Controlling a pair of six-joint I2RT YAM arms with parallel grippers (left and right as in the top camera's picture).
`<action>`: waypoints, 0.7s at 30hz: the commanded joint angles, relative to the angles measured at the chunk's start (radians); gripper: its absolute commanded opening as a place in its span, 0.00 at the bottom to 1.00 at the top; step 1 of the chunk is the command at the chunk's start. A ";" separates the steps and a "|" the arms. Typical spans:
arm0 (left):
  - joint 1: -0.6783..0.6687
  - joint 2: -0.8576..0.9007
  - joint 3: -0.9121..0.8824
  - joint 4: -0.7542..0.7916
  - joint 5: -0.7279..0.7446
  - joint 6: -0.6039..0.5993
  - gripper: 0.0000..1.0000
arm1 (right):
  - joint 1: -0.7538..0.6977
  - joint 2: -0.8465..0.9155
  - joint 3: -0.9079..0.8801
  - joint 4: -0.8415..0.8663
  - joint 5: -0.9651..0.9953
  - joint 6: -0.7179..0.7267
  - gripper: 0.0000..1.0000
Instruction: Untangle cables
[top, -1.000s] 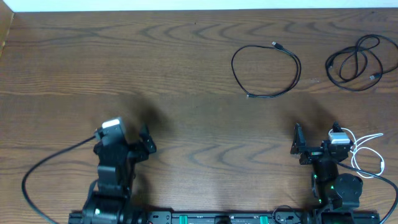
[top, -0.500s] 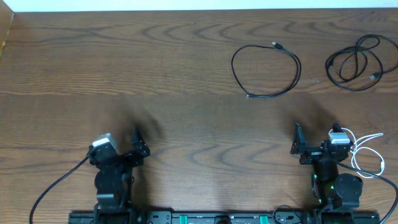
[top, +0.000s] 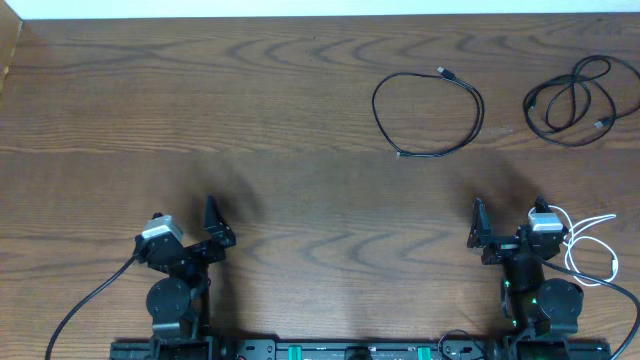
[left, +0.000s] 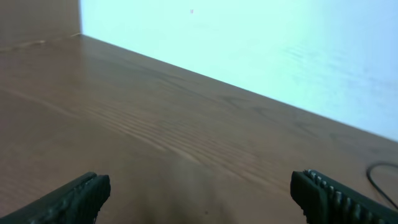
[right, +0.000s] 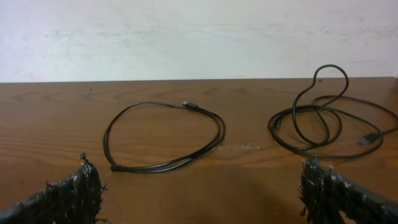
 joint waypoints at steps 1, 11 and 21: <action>0.003 -0.009 -0.025 0.024 0.125 0.145 1.00 | 0.006 -0.005 -0.002 -0.005 0.003 0.013 0.99; -0.032 -0.009 -0.070 0.036 0.164 0.204 0.99 | 0.006 -0.005 -0.002 -0.004 0.003 0.013 0.99; -0.057 -0.009 -0.070 0.039 0.165 0.204 1.00 | 0.006 -0.005 -0.002 -0.005 0.003 0.013 0.99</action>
